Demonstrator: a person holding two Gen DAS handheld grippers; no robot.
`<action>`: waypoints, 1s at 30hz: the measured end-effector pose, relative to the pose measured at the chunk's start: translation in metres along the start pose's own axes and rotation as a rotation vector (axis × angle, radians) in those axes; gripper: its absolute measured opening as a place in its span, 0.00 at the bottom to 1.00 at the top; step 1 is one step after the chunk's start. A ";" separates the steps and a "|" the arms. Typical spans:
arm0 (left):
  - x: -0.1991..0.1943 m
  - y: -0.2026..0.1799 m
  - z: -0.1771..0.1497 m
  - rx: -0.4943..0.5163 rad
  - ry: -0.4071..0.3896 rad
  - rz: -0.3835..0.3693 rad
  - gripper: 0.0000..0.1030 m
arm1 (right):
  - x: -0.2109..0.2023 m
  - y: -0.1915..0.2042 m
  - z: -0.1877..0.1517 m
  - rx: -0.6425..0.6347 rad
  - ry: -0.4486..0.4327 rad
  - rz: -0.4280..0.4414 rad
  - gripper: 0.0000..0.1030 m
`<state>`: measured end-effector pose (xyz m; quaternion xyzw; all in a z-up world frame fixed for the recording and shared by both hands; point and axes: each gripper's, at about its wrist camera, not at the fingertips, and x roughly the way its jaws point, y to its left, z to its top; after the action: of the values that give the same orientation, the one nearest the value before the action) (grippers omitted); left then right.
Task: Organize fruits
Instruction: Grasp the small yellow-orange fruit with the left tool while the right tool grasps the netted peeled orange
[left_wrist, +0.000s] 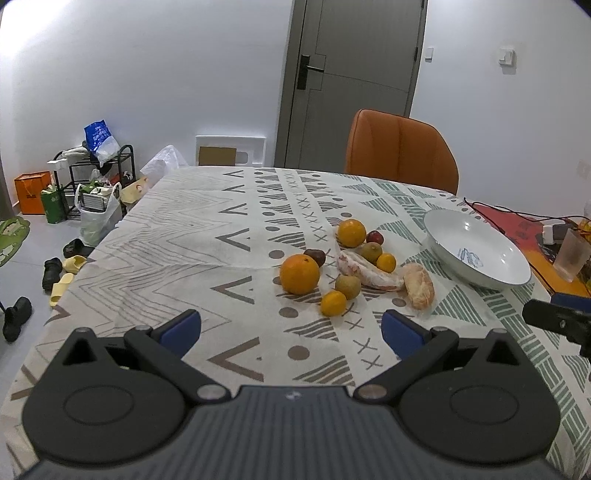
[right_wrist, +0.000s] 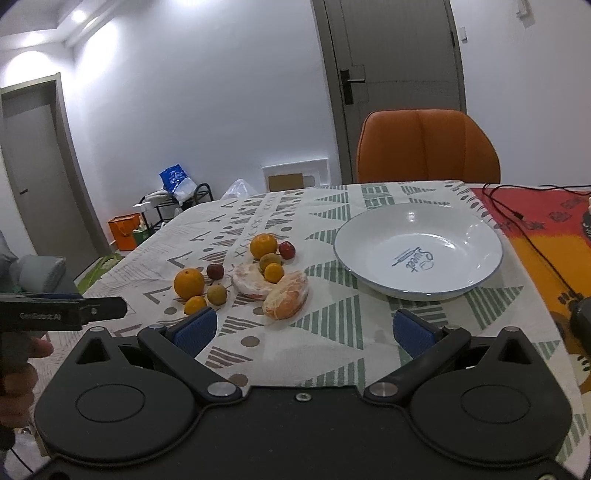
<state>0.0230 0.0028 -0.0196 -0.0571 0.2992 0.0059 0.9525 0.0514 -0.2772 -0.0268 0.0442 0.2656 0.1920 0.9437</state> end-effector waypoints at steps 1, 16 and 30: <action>0.002 0.000 0.000 -0.002 0.000 -0.001 1.00 | 0.002 -0.001 0.000 0.006 0.004 0.012 1.00; 0.039 -0.005 0.006 -0.001 0.018 -0.043 0.89 | 0.031 -0.010 0.002 0.014 0.033 0.021 0.93; 0.075 -0.015 0.009 -0.010 0.074 -0.089 0.61 | 0.068 -0.011 0.008 0.026 0.095 0.050 0.87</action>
<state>0.0904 -0.0125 -0.0539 -0.0752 0.3316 -0.0372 0.9397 0.1125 -0.2611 -0.0549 0.0541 0.3115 0.2141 0.9243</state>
